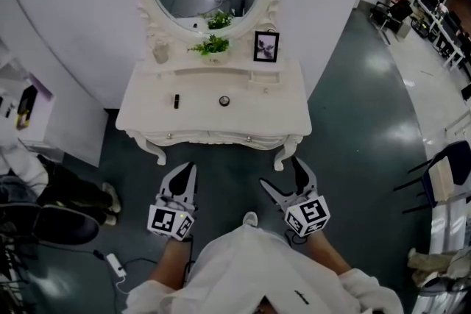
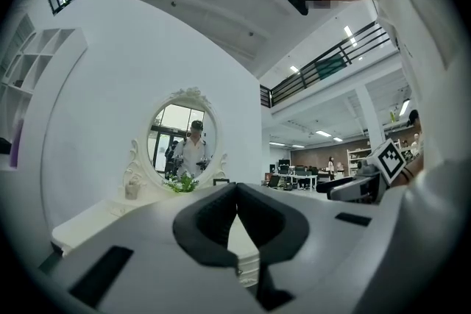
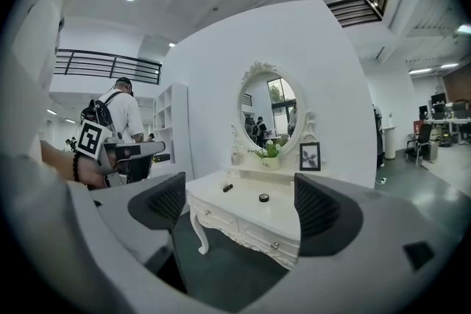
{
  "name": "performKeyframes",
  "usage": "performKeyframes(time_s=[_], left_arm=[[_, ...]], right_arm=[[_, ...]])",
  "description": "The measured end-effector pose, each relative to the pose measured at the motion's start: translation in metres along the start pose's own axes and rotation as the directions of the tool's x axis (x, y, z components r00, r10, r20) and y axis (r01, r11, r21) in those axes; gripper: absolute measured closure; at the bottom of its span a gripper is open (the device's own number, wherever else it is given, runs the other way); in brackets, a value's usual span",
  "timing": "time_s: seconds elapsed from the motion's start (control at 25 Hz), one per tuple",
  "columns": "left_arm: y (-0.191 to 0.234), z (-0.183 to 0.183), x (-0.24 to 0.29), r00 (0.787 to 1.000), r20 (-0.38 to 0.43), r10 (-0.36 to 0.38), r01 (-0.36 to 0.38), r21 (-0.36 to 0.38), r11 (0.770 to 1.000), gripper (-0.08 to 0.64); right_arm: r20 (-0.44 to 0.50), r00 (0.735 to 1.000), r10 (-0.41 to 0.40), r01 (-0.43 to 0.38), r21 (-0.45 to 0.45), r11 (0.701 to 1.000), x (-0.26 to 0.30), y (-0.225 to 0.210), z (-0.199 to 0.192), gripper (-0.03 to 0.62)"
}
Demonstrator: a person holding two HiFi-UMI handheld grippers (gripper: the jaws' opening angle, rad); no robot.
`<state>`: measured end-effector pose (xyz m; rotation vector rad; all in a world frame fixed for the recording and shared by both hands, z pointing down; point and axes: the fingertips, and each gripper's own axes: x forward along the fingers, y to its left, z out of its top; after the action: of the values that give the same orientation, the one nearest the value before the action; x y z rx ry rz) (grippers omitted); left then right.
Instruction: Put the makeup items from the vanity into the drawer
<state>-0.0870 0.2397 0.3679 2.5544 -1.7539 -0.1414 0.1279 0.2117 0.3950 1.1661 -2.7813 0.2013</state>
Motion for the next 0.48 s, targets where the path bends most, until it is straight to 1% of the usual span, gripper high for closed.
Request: performKeyframes(time_s=[0.28,0.48], left_arm=[[0.002,0.002,0.049,0.999,0.013,0.040,-0.039,-0.005,0.999,0.535],[-0.003,0.000,0.068,0.999,0.011,0.053,-0.053,-0.015,0.998,0.534]], right_arm=[[0.016,0.999,0.032,-0.032,-0.007,0.999,0.019,-0.041,0.013,0.137],[-0.004,0.999,0.032,-0.032,0.000,0.999,0.024,-0.063,0.010,0.137]])
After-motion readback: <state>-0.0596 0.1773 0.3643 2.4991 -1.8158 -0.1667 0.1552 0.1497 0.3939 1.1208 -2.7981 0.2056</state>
